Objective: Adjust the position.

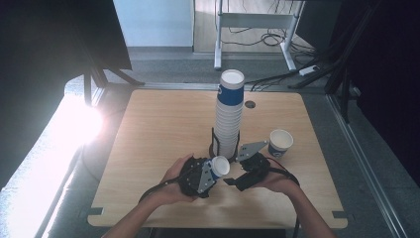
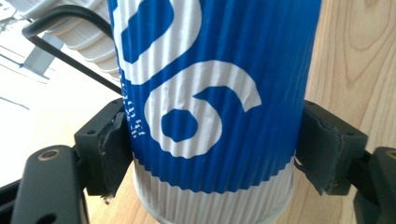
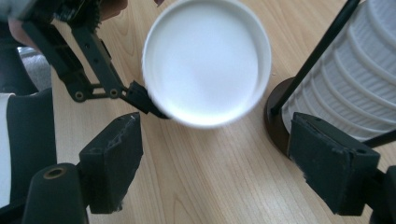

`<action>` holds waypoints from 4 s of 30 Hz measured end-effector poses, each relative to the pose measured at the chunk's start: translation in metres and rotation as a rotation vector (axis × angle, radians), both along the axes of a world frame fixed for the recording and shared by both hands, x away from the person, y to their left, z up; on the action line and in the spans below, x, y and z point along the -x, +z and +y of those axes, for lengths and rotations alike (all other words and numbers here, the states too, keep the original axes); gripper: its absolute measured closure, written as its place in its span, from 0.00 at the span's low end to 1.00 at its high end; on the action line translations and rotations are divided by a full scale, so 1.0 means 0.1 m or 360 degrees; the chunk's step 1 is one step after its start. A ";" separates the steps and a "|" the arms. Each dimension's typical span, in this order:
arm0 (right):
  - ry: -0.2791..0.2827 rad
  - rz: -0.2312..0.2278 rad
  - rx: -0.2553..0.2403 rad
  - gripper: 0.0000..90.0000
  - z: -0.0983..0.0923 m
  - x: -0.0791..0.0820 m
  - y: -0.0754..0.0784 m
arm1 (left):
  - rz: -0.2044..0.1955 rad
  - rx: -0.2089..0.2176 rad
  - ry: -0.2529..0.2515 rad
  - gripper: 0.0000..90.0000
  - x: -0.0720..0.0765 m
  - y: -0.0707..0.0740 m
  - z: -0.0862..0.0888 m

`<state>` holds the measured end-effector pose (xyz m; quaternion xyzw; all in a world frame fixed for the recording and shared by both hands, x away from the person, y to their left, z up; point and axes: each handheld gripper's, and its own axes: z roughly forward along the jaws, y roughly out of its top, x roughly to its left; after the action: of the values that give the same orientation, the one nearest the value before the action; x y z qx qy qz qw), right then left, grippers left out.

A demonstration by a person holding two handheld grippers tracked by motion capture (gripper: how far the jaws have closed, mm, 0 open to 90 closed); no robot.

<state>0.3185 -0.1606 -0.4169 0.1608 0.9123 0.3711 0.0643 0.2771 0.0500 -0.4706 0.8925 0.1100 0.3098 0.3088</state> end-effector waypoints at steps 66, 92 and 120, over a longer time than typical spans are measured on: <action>0.0044 0.0174 -0.0297 0.19 -0.14 -0.04 -0.08 | -0.0002 -0.0022 -0.0193 0.22 0.03 0.12 -0.15; 0.0207 0.0353 0.0447 0.18 0.12 -0.22 0.25 | -0.0147 -0.0206 -0.0193 0.23 0.03 0.12 -0.23; 0.0263 0.0307 0.0385 0.31 0.14 -0.23 0.08 | -0.0122 -0.0071 -0.0171 0.06 0.07 0.21 -0.20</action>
<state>0.3414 -0.1467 -0.4089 0.1113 0.9623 0.2456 -0.0354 0.2698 0.0302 -0.4495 0.8913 0.0431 0.3291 0.3090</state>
